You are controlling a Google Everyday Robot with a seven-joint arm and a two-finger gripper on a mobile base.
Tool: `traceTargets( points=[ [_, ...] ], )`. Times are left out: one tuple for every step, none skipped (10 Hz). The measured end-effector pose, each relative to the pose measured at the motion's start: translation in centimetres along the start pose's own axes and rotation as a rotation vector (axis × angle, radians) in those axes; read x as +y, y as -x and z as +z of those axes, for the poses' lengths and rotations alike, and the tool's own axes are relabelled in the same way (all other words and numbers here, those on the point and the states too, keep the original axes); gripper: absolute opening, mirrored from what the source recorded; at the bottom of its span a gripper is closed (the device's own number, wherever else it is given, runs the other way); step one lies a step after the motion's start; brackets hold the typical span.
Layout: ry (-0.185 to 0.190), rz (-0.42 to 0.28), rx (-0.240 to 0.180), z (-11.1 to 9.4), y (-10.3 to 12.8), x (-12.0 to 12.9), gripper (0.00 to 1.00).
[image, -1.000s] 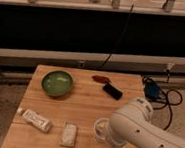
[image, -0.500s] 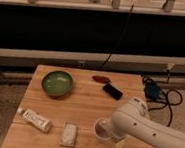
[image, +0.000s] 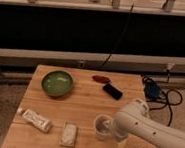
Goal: Place the ceramic cup in the ceramic bowl
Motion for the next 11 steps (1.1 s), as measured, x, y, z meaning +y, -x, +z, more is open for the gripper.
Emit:
traceTargets(
  points=[
    [-0.006,0.004,0.003,0.2,-0.2,0.0,0.51],
    [-0.016,0.008,0.001,0.2,-0.2,0.1,0.41],
    [-0.028,0.011,0.001,0.0,-0.2,0.2,0.3],
    [-0.041,0.008,-0.008,-0.1,0.0,0.2,0.18],
    [-0.043,0.011,-0.007,-0.2,-0.1,0.3,0.1],
    [-0.032,0.009,-0.001,-0.3,-0.2,-0.2,0.03],
    [-0.025,0.008,0.004,-0.5,-0.3,-0.6,0.0],
    [-0.018,0.011,0.01,-0.6,-0.5,-0.5,0.0],
    [-0.019,0.017,0.012,-0.7,-0.7,-0.6,0.0],
    [-0.025,0.016,0.013,-1.2,-0.7,-1.1,0.0],
    [-0.023,0.012,0.016,-1.6,-0.6,-1.7,0.0]
  ],
)
